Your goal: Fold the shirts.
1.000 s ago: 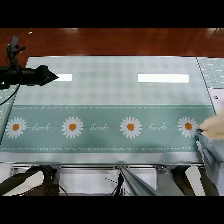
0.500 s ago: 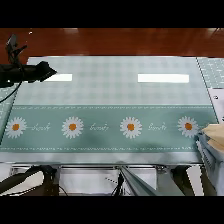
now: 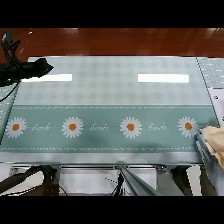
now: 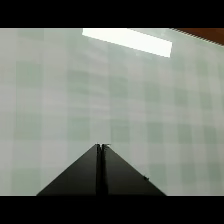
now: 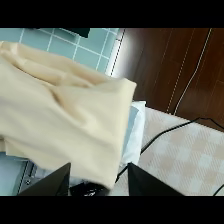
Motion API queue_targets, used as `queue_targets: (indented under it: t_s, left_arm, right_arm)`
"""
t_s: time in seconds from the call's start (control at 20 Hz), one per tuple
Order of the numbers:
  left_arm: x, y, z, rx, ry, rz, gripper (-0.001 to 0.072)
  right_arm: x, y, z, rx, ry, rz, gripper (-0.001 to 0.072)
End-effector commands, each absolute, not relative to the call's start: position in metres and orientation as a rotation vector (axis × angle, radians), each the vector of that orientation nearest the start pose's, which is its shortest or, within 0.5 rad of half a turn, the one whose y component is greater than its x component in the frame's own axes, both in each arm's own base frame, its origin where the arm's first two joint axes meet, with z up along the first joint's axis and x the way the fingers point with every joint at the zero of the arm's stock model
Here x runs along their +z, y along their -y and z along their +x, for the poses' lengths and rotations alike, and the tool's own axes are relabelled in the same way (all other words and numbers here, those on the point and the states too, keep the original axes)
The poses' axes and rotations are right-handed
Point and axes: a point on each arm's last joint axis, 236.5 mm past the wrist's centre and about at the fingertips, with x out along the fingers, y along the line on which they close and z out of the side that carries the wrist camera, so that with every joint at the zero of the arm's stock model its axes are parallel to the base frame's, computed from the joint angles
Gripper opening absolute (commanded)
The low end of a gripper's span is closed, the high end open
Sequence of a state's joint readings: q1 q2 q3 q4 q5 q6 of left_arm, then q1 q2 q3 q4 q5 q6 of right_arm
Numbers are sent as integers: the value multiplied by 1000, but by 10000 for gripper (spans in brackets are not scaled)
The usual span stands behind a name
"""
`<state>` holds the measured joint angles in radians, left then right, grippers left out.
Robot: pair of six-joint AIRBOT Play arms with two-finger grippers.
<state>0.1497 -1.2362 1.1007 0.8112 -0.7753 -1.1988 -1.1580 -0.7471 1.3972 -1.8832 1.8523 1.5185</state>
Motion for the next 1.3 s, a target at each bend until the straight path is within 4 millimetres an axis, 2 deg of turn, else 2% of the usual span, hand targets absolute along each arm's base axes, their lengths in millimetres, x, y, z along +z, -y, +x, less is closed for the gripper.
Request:
queue_targets:
  t_s: [0.0, 0.15, 0.2, 0.3, 0.35, 0.4, 0.45, 0.5, 0.55, 0.6, 0.65, 0.75, 0.8, 0.85, 0.9, 1.0, 1.1, 1.25]
  left_arm:
    - [90, 44, 466, -254, -746, -445, 37]
    - [89, 45, 465, -257, -751, -446, 38]
    - [89, 46, 464, -262, -758, -446, 39]
    - [87, 51, 458, -282, -783, -447, 48]
    - [86, 54, 454, -298, -801, -446, 142]
    - [87, 59, 448, -325, -816, -426, 331]
    - [89, 64, 441, -361, -833, -402, 517]
    - [94, 71, 434, -395, -854, -393, 572]
    - [102, 80, 427, -441, -866, -368, 581]
    - [112, 91, 422, -486, -862, -329, 581]
    - [122, 100, 419, -514, -849, -292, 581]
    - [135, 114, 415, -527, -835, -142, 581]
    - [137, 120, 411, -507, -856, -77, 584]
    - [137, 126, 406, -489, -884, -17, 678]
    - [134, 131, 402, -460, -908, 34, 720]
    - [123, 140, 394, -406, -953, 122, 720]
    - [102, 139, 383, -325, -1041, 188, 720]
    - [85, 133, 366, -261, -1150, 208, 720]
  right_arm:
    - [209, 201, 24, -1233, -1157, 575, 451]
    - [209, 202, 28, -1221, -1143, 573, 451]
    - [210, 206, 34, -1205, -1119, 563, 450]
    - [215, 215, 60, -1133, -1024, 535, 450]
    - [221, 220, 84, -1064, -945, 517, 450]
    - [227, 220, 115, -952, -869, 502, 450]
    - [235, 207, 155, -767, -804, 484, 451]
    - [240, 190, 190, -591, -756, 492, 451]
    - [243, 173, 219, -444, -727, 524, 450]
    - [240, 160, 237, -356, -740, 539, 451]
    - [230, 148, 250, -289, -794, 520, 451]
    - [201, 126, 268, -208, -950, 404, 500]
    - [188, 115, 277, -175, -1019, 326, 567]
    - [175, 103, 289, -143, -1078, 250, 607]
    - [164, 88, 302, -100, -1120, 186, 608]
    - [144, 51, 333, -10, -1156, 96, 607]
    - [119, 12, 358, 45, -1202, 89, 608]
    - [83, -24, 366, 116, -1312, 38, 607]
